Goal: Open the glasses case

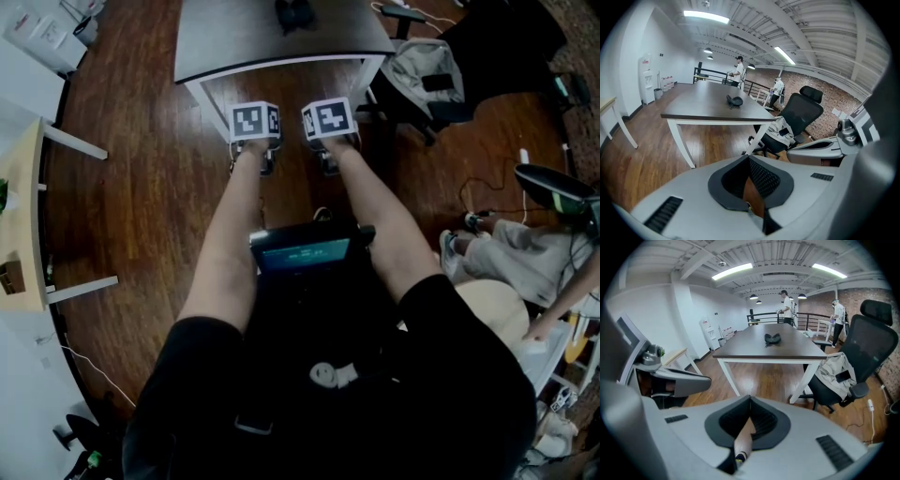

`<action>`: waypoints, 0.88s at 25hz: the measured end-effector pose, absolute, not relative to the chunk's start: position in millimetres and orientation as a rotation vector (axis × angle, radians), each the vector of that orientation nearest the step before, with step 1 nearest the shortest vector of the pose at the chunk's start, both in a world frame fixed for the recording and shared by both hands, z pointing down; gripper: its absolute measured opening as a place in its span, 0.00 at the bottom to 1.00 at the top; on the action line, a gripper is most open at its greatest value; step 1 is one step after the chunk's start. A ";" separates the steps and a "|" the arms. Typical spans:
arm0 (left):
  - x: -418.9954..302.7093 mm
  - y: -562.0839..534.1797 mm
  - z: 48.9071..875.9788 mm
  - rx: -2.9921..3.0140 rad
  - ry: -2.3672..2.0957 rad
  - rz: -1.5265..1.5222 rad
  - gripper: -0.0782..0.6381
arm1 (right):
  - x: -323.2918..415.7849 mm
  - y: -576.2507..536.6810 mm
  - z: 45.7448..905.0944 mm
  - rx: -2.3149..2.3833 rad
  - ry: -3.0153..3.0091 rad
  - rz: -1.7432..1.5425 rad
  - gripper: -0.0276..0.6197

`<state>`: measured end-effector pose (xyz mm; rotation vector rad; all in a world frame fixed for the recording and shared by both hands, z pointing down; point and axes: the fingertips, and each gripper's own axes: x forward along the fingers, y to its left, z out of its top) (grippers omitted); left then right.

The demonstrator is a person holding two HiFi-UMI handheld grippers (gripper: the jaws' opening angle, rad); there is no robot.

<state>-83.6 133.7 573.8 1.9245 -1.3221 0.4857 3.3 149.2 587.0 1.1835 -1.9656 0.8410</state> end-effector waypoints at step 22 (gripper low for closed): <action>-47.5 127.2 573.8 1.864 -1.400 0.525 0.11 | 43.6 137.4 588.3 1.164 -2.012 0.910 0.05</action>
